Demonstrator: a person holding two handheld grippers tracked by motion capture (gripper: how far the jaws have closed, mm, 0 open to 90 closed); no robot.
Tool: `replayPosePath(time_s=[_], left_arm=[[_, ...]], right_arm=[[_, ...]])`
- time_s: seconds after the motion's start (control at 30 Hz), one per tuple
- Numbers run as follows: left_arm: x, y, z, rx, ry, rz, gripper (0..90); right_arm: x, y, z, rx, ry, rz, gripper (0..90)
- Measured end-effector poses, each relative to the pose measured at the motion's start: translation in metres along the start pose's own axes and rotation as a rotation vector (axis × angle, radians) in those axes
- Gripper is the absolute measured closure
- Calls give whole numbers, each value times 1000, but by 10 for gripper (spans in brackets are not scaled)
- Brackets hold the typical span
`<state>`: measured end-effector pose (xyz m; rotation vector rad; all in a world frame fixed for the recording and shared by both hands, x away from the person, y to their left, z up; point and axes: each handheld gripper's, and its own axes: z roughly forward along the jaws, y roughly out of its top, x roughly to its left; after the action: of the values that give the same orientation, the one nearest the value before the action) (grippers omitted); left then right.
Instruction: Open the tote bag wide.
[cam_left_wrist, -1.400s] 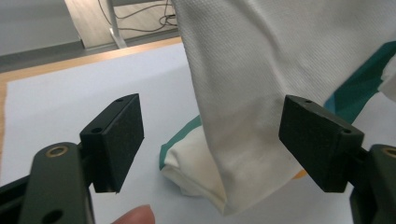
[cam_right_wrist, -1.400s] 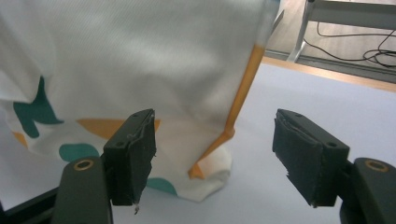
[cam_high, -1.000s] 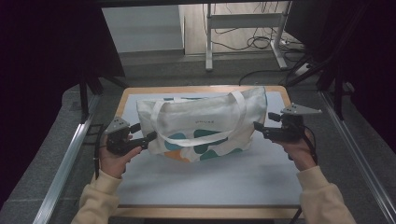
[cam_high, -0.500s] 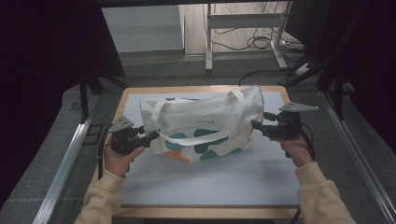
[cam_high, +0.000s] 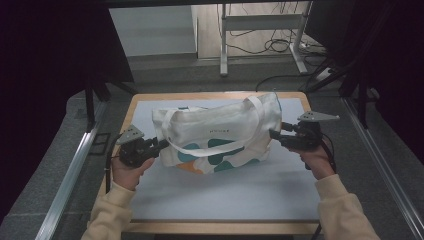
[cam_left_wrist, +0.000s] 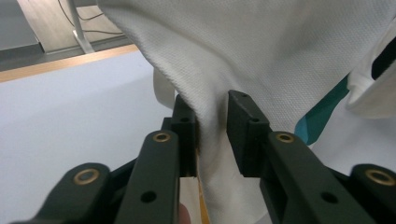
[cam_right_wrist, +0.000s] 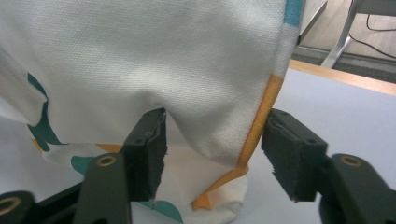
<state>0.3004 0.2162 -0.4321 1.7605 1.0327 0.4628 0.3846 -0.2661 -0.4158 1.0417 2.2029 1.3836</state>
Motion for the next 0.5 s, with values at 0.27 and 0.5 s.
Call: replayPosePath(time_s=[0.27, 0.5], left_arm=[[-3, -2, -1, -2, -5, 21, 826], [-5, -4, -5, -9, -2, 35, 837]], right_arm=[[5, -3, -4, -32, -64, -64, 758], [7, -7, -9, -59, -74, -74, 839]])
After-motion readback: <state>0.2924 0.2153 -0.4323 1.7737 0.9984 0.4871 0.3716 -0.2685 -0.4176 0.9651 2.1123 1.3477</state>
